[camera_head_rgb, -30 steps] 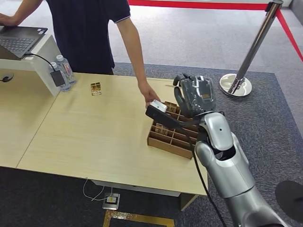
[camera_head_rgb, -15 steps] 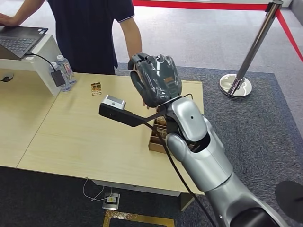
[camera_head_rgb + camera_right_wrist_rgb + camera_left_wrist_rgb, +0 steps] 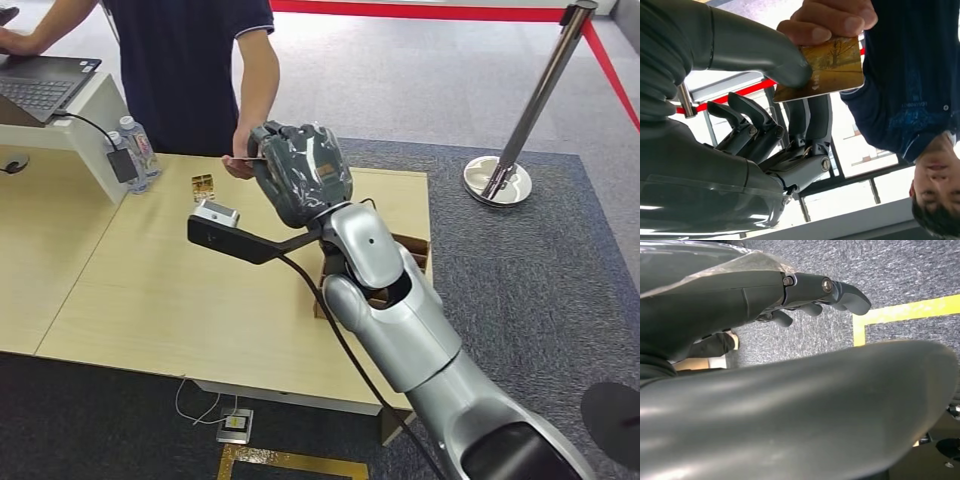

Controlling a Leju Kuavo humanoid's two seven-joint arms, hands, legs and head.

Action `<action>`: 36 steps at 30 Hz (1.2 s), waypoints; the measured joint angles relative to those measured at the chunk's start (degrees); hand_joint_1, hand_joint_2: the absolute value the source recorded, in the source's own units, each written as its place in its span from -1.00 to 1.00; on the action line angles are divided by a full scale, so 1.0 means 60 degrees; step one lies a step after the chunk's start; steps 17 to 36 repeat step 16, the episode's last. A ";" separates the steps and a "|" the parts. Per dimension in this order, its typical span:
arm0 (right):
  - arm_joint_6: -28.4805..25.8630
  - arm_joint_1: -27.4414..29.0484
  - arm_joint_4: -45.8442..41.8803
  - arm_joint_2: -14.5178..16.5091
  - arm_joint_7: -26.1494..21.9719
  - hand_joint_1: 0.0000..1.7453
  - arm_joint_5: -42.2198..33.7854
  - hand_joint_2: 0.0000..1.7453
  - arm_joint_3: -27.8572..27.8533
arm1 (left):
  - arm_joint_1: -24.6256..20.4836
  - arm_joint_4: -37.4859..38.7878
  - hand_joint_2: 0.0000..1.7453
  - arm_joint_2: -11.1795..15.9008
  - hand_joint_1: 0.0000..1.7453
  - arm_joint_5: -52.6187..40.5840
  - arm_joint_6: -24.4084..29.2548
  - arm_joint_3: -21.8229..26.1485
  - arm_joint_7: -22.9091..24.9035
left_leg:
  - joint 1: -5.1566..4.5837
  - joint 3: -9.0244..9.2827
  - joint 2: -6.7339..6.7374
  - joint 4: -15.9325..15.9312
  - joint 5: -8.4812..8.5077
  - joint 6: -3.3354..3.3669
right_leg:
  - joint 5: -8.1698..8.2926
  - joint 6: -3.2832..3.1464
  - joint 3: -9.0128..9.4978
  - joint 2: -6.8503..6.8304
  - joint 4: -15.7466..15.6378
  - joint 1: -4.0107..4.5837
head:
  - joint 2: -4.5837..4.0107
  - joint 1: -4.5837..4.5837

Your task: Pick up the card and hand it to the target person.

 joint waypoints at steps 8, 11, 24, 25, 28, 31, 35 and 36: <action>-0.0108 -0.0004 0.0507 0.0029 0.0019 0.29 0.0156 1.00 -0.0004 | -0.0005 0.0000 -1.00 -0.0003 -1.00 -0.0037 0.0001 0.0000 0.0020 | 0.0000 -0.0001 0.0000 0.0000 0.0000 0.0000 | -0.0001 0.0000 -0.0003 0.0000 -0.0001 0.0000 | 0.0000 -0.0001; -0.0148 -0.0003 0.0607 0.0032 0.0045 -1.00 0.0131 1.00 -0.0019 | -0.0003 0.0000 -1.00 -0.0014 -1.00 -0.0037 0.0007 0.0000 0.0034 | 0.0000 0.0000 0.0000 0.0000 0.0000 0.0000 | 0.0000 0.0000 -0.0003 0.0000 -0.0001 0.0000 | 0.0000 -0.0001; -0.0108 0.0079 0.0611 0.0001 -0.0183 -1.00 -0.0530 1.00 -0.0195 | -0.0001 0.0000 -1.00 -0.0045 -1.00 0.0010 0.0016 0.0000 0.0040 | 0.0000 0.0002 0.0000 0.0000 0.0002 0.0002 | 0.0001 0.0000 -0.0004 0.0000 -0.0002 0.0000 | 0.0000 0.0000; -0.0108 0.0079 0.0611 0.0001 -0.0183 -1.00 -0.0530 1.00 -0.0195 | -0.0001 0.0000 -1.00 -0.0045 -1.00 0.0010 0.0016 0.0000 0.0040 | 0.0000 0.0002 0.0000 0.0000 0.0002 0.0002 | 0.0001 0.0000 -0.0004 0.0000 -0.0002 0.0000 | 0.0000 0.0000; -0.0108 0.0079 0.0611 0.0001 -0.0183 -1.00 -0.0530 1.00 -0.0195 | -0.0001 0.0000 -1.00 -0.0045 -1.00 0.0010 0.0016 0.0000 0.0040 | 0.0000 0.0002 0.0000 0.0000 0.0002 0.0002 | 0.0001 0.0000 -0.0004 0.0000 -0.0002 0.0000 | 0.0000 0.0000; -0.0108 0.0079 0.0611 0.0001 -0.0183 -1.00 -0.0530 1.00 -0.0195 | -0.0001 0.0000 -1.00 -0.0045 -1.00 0.0010 0.0016 0.0000 0.0040 | 0.0000 0.0002 0.0000 0.0000 0.0002 0.0002 | 0.0001 0.0000 -0.0004 0.0000 -0.0002 0.0000 | 0.0000 0.0000; -0.0108 0.0079 0.0611 0.0001 -0.0183 -1.00 -0.0530 1.00 -0.0195 | -0.0001 0.0000 -1.00 -0.0045 -1.00 0.0010 0.0016 0.0000 0.0040 | 0.0000 0.0002 0.0000 0.0000 0.0002 0.0002 | 0.0001 0.0000 -0.0004 0.0000 -0.0002 0.0000 | 0.0000 0.0000; -0.0108 0.0079 0.0611 0.0001 -0.0183 -1.00 -0.0530 1.00 -0.0195 | -0.0001 0.0000 -1.00 -0.0045 -1.00 0.0010 0.0016 0.0000 0.0040 | 0.0000 0.0002 0.0000 0.0000 0.0002 0.0002 | 0.0001 0.0000 -0.0004 0.0000 -0.0002 0.0000 | 0.0000 0.0000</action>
